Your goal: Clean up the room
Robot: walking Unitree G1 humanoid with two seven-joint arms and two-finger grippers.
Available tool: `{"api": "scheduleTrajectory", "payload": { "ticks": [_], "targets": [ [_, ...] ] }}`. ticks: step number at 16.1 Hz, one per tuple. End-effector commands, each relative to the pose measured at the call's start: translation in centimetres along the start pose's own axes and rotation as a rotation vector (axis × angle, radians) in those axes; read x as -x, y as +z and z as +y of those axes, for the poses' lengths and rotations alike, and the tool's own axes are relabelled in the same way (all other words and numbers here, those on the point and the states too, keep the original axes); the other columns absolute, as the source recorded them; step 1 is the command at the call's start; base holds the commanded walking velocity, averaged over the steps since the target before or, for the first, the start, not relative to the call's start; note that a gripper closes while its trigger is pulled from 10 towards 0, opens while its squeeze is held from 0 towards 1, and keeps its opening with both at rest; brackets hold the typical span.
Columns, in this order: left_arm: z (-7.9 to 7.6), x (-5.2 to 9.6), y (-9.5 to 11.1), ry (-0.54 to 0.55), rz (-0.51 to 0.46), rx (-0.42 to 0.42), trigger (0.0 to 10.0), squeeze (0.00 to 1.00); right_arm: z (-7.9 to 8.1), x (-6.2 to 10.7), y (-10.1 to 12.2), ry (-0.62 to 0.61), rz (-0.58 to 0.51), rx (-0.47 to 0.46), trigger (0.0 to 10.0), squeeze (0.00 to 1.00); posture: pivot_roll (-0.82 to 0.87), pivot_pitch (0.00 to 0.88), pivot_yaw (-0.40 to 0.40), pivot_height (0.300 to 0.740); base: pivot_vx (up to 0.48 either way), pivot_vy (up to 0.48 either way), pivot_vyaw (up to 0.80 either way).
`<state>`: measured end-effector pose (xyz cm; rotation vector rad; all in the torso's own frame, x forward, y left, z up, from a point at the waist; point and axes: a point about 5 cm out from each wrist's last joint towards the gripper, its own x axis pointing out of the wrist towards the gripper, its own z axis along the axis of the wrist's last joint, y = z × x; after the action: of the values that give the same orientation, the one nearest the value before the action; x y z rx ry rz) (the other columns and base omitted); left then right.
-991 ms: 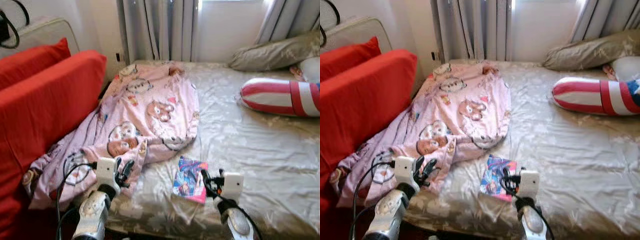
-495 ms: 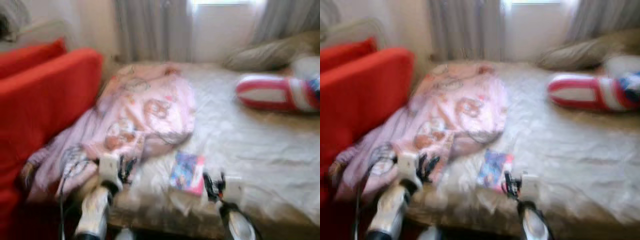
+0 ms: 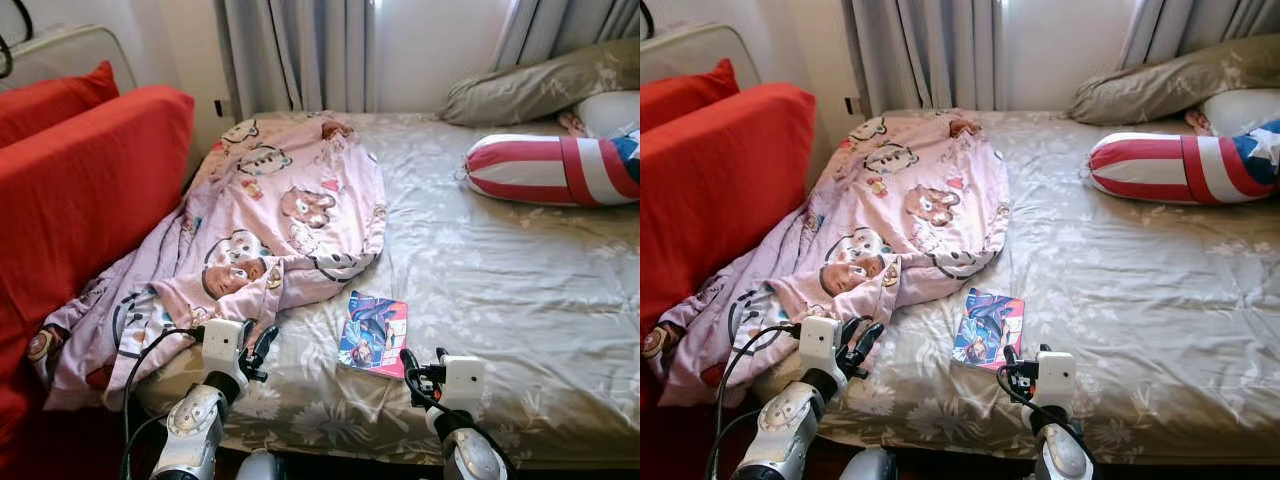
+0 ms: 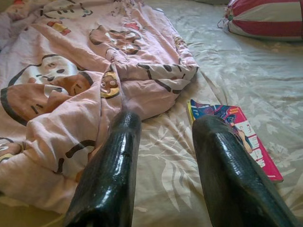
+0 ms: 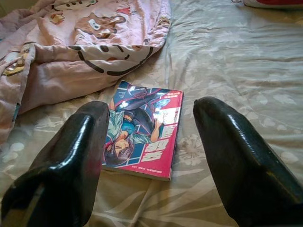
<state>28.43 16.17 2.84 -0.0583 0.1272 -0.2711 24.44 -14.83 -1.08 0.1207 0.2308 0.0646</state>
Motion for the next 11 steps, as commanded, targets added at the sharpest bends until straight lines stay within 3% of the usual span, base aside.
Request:
{"api": "scheduleTrajectory", "payload": {
  "ticks": [1,7,11],
  "targets": [
    [-0.1,-0.1,0.2,-0.013,-0.003,-0.009,10.0,0.00,-0.1,-0.1,0.2,-0.019,-0.008,0.006,10.0,0.00,-0.01,0.000,0.029,0.655,0.000,0.000,0.00],
    [0.2,-0.1,0.4,0.001,-0.007,-0.006,10.0,0.00,0.3,-0.2,0.4,0.015,-0.009,0.002,10.0,0.00,0.00,0.000,0.027,0.655,0.000,0.000,0.00],
    [0.3,-0.2,0.5,0.000,-0.010,-0.011,10.0,0.00,0.9,-0.2,0.3,0.066,-0.004,0.061,10.0,0.00,0.00,0.000,0.026,0.655,0.279,0.000,0.25]
  ]
}}
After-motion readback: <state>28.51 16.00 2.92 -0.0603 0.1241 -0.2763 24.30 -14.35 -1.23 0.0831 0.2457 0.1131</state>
